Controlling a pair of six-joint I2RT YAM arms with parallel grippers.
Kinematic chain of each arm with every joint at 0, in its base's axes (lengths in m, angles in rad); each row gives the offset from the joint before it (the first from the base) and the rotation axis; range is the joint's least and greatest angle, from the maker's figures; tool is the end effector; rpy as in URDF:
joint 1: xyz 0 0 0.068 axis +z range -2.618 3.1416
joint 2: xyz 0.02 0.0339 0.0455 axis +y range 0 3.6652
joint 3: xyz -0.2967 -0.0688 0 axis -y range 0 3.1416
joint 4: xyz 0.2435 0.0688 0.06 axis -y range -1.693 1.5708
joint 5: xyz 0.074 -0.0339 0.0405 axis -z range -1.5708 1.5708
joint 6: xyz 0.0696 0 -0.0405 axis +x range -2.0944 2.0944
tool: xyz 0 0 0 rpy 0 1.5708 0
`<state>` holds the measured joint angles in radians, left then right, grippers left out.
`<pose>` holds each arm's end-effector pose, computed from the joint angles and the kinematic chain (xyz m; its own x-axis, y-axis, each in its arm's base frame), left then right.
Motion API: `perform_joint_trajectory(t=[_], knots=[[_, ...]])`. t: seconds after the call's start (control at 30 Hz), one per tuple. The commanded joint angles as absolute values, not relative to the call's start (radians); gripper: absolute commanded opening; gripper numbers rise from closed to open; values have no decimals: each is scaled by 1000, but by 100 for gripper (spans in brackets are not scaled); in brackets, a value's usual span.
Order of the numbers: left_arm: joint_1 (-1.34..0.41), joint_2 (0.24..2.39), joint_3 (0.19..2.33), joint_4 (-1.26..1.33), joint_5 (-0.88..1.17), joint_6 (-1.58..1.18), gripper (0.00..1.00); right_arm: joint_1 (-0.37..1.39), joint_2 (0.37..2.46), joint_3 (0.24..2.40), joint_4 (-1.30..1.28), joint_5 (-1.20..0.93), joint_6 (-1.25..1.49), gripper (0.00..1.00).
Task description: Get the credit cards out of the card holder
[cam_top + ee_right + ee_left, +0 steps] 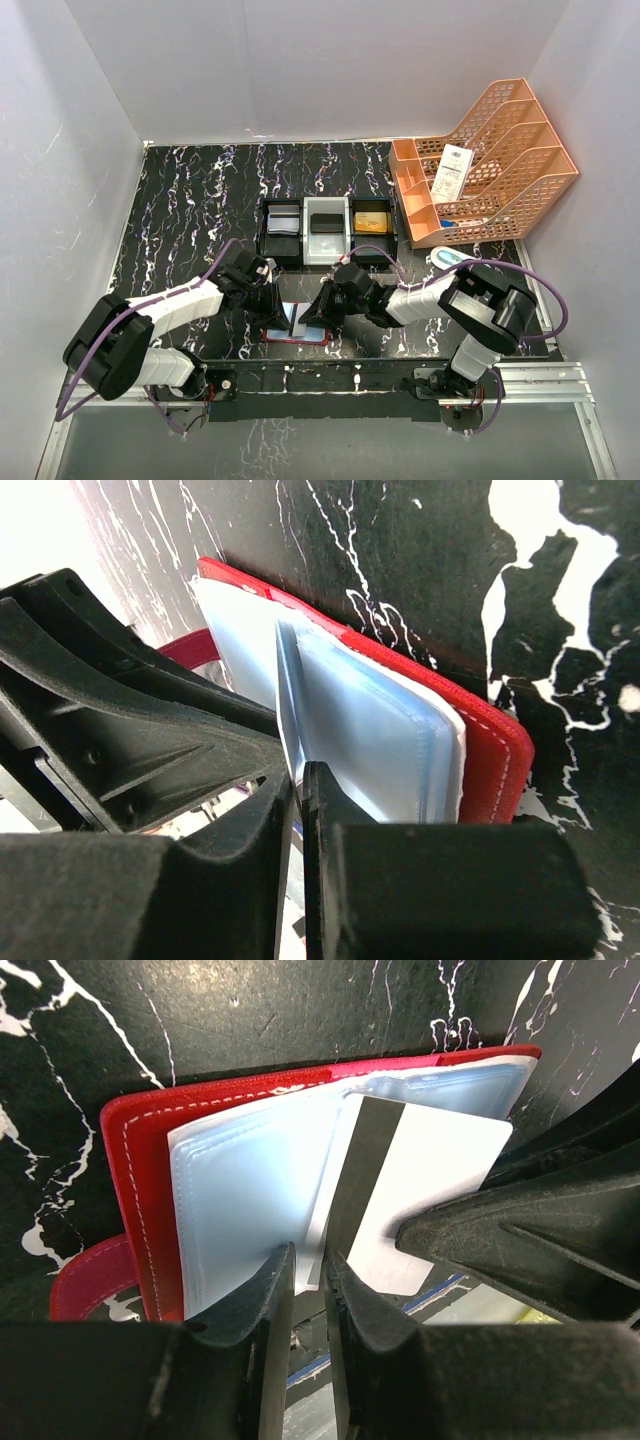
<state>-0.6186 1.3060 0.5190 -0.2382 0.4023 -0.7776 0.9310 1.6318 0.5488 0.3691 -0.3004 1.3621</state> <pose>0.1703 -0.1546 0.1518 -0.9868 -0.0900 -0.1350 0.0096 0.7980 -0.6026 0.1694 0.2621 0.1307 -0.9613 0.2736 0.0330 0.1960 0.5949 0.7796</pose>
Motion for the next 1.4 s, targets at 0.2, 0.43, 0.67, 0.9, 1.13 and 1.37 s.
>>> perform_joint_trajectory(t=[0.2,0.43,0.67,0.9,1.13,1.37], knots=[[-627,1285,504,-263,371,-781,24,927,1560,567,297,-230,1312,0],[-627,1206,539,-304,312,-792,33,928,1432,566,178,-136,1227,0],[-627,1122,595,-377,254,-781,42,928,1296,574,124,-39,1094,0],[-628,1059,682,-490,102,-747,68,929,1144,616,86,86,874,0],[-623,1010,798,-592,-79,-642,99,929,1067,706,31,194,571,0],[-499,1039,829,-586,-51,-515,99,932,1084,808,11,219,291,0]])
